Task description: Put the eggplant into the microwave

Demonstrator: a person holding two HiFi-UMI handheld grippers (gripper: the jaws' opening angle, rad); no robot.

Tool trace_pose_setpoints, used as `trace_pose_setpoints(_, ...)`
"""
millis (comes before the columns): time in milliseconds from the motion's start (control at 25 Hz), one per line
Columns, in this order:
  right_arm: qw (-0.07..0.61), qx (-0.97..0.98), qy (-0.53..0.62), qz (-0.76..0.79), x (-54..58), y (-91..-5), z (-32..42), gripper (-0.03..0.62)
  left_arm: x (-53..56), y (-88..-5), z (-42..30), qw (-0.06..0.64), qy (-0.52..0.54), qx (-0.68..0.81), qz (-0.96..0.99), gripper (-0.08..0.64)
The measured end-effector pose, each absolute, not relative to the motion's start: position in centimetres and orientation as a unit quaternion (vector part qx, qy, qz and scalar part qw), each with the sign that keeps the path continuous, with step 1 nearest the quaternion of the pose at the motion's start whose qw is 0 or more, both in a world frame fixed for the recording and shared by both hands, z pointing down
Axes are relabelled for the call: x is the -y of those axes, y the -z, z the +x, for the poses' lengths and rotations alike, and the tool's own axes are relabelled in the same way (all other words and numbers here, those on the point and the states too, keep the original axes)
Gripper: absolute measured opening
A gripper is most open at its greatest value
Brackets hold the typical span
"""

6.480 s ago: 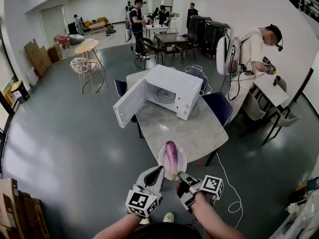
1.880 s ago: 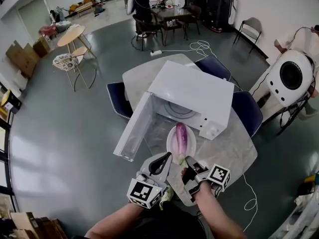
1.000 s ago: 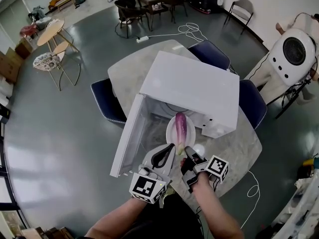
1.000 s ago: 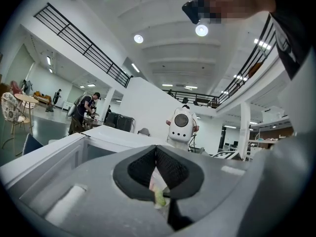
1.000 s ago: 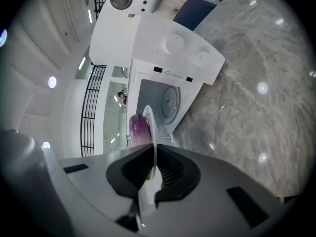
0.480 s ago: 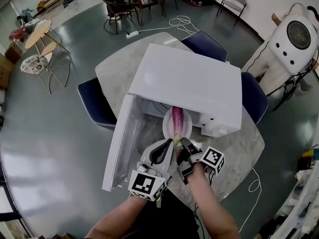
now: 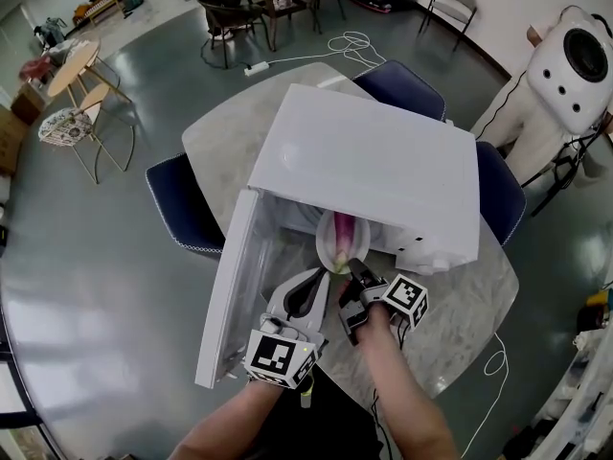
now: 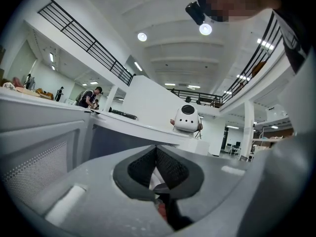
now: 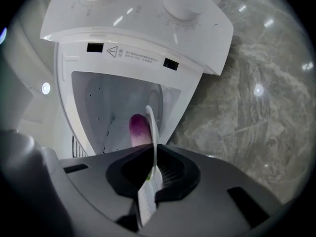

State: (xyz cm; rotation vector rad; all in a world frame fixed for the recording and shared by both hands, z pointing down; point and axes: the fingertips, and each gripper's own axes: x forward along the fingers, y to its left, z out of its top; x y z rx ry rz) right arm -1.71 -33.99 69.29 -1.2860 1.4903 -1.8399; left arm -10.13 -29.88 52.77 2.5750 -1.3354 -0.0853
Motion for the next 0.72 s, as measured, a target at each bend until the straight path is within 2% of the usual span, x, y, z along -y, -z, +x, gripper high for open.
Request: trace_pose_setpoints(720, 0.221, -0.568, 0.618, -0.497, 39.0, -70.7, -0.8, 0.021, 33.2, -55.7, -8.6, 0.137, 0.021, 0.457, 0.879, 0.008)
